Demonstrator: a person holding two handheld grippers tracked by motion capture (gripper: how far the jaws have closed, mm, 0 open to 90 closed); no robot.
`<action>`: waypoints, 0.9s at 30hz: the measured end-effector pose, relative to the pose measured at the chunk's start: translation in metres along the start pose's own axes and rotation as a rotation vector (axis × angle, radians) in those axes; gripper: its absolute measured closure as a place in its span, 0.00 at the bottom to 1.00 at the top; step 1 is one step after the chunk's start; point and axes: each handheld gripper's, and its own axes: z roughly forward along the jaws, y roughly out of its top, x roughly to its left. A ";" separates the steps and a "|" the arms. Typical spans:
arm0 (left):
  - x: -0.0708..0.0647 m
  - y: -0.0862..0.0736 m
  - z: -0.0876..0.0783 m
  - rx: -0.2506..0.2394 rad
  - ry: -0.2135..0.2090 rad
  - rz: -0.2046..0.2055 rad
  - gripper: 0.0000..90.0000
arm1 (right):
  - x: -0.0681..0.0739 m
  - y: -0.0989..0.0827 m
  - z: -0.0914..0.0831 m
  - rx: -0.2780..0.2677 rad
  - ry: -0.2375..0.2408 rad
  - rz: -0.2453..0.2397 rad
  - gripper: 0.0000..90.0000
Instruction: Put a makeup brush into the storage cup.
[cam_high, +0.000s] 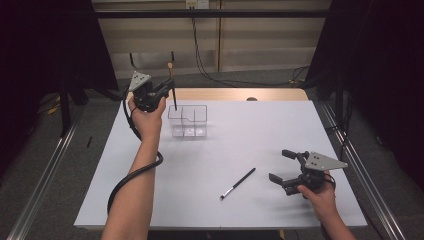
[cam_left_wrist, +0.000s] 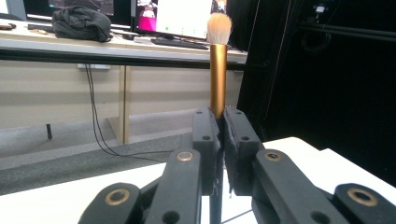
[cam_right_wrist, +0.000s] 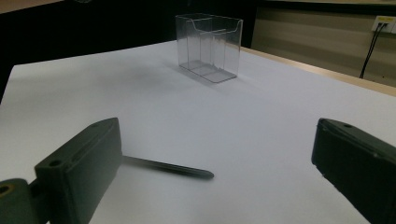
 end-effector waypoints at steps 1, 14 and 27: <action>0.000 -0.001 0.000 0.003 0.000 -0.002 0.93 | 0.000 0.000 0.000 0.000 0.000 0.000 0.01; 0.002 -0.011 -0.001 0.005 0.003 -0.009 0.93 | 0.000 0.000 0.001 -0.001 0.002 -0.005 0.01; 0.004 -0.019 -0.001 0.014 0.011 -0.014 0.93 | 0.000 0.000 0.001 -0.001 0.004 -0.003 0.01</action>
